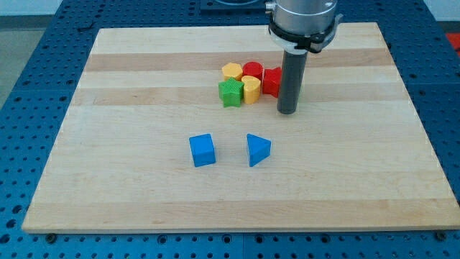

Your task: Move the blue triangle towards the group of blocks

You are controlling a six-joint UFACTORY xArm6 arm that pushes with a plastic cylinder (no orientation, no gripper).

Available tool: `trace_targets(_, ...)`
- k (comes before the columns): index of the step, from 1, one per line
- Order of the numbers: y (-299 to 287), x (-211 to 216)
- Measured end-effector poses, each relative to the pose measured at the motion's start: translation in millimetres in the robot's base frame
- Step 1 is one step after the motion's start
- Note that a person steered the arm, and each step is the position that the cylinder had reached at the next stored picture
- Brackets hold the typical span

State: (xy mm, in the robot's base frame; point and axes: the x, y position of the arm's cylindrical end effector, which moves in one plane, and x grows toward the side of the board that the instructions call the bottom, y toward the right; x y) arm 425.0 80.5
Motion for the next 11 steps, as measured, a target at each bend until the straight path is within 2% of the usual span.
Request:
trace_targets(2,43.4,45.9)
trace_targets(4,44.8,120.8)
trace_targets(7,-48.6,123.6)
trace_targets(9,-80.6,86.9)
trace_targets(11,-89.5,73.8)
